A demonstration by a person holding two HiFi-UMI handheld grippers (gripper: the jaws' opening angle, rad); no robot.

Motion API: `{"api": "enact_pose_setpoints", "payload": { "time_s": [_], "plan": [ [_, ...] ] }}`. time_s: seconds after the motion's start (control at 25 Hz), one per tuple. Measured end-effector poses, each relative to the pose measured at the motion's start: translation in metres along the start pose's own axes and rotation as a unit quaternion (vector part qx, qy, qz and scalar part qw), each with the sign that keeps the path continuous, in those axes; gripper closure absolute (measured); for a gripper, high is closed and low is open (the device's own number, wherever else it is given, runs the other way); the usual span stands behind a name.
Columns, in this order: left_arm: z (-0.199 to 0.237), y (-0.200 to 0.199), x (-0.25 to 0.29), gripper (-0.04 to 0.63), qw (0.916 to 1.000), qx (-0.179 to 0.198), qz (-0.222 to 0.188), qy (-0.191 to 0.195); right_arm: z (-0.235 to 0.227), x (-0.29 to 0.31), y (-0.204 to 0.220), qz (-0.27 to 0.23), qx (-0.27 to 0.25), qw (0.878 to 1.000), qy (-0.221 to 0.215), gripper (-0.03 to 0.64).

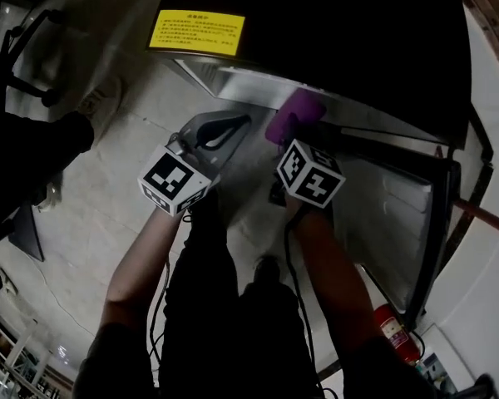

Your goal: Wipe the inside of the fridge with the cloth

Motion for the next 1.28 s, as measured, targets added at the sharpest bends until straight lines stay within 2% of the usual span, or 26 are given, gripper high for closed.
{"api": "enact_pose_setpoints", "payload": {
  "time_s": [0.36,0.68,0.84,1.08,1.28],
  "plan": [
    [-0.089,-0.096,-0.046,0.578,0.999,-0.028,0.004,-0.034,0.016,-0.14,-0.035,0.025,-0.019,0.999,-0.022,0.538],
    [-0.181,-0.214,-0.059,0.578,0.997,-0.034,-0.024,-0.065,0.007,-0.272,-0.099,0.024,-0.041,0.998,-0.045,0.538],
    [-0.228,-0.26,-0.058,0.578,0.9967,-0.034,-0.037,-0.063,0.001,-0.319,-0.126,0.015,-0.05,0.997,-0.059,0.538],
    [-0.271,-0.298,-0.067,0.578,0.9967,-0.028,-0.05,-0.057,0.006,-0.36,-0.144,-0.006,-0.057,0.995,-0.086,0.538],
    [-0.291,-0.285,-0.08,0.578,0.9952,-0.044,-0.057,-0.067,0.006,-0.384,-0.125,-0.008,-0.076,0.992,-0.098,0.538]
  ]
}}
Point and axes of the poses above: the fingertips, and each gripper's own axes: x forward along the fingers, z to its left, y out of its underside, the point moved 3 cm from there along -x, backward along the fingers, and after that the axes turned 8 degrees about y, right-handed, at the moved point
